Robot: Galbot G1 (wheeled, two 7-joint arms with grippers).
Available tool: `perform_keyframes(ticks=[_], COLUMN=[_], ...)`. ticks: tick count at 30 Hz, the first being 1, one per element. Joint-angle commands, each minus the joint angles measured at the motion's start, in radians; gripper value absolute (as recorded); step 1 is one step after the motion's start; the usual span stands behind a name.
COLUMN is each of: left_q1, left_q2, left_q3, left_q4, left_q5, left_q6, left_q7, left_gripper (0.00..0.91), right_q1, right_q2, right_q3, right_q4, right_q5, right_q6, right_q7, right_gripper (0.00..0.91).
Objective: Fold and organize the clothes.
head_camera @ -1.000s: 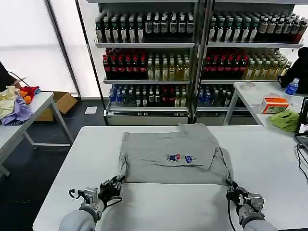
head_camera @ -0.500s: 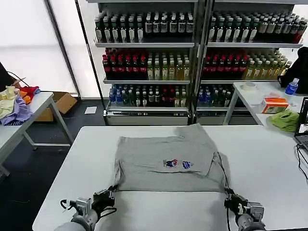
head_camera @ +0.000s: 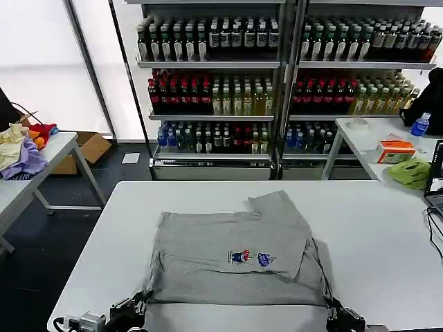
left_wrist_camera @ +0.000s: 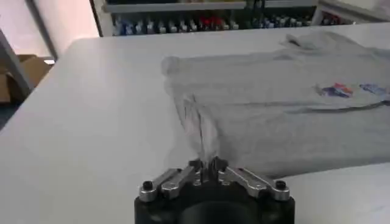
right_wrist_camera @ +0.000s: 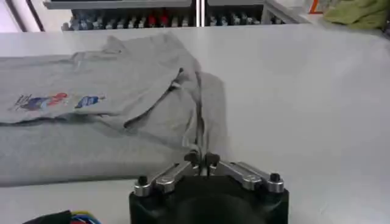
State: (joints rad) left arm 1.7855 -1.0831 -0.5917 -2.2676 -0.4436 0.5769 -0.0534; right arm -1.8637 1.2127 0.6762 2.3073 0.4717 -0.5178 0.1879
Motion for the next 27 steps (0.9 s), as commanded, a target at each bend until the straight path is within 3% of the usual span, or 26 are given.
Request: perform_keyframes(ticks=[1, 5, 9, 13, 15, 20, 27], left_q1=[0.077, 0.013, -0.126, -0.266, -0.372, -0.640, -0.895], left_q2=[0.039, 0.097, 0.164, 0.243, 0.271, 0.296, 0.308], left_q3=[-0.105, -0.185, -0.198, -0.136, -0.086, 0.090, 0.331], left_q4=[-0.105, -0.062, 0.023, 0.144, 0.227, 0.441, 0.661], left_q5=[-0.034, -0.106, -0.167, -0.252, -0.253, -0.274, -0.272], left_q6=[0.001, 0.001, 0.001, -0.001, -0.013, -0.028, -0.062], left_q7=[0.007, 0.011, 0.020, 0.074, 0.118, 0.201, 0.302], left_gripper=[0.907, 0.907, 0.907, 0.907, 0.907, 0.907, 0.907], right_q1=[0.060, 0.171, 0.298, 0.570, 0.724, 1.063, 1.322], right_q2=[-0.059, -0.127, -0.217, -0.327, -0.361, -0.358, -0.310], right_q3=[0.122, 0.196, 0.180, 0.075, -0.036, -0.273, -0.508], right_q4=[0.048, -0.005, -0.124, -0.351, -0.483, -0.758, -1.024], right_q5=[0.121, 0.184, 0.230, 0.233, 0.234, 0.223, 0.207], right_q6=[0.000, 0.015, 0.022, 0.059, 0.062, 0.036, 0.023], right_q7=[-0.019, -0.059, -0.073, -0.172, -0.234, -0.361, -0.490], right_gripper=[0.907, 0.907, 0.907, 0.907, 0.907, 0.907, 0.907])
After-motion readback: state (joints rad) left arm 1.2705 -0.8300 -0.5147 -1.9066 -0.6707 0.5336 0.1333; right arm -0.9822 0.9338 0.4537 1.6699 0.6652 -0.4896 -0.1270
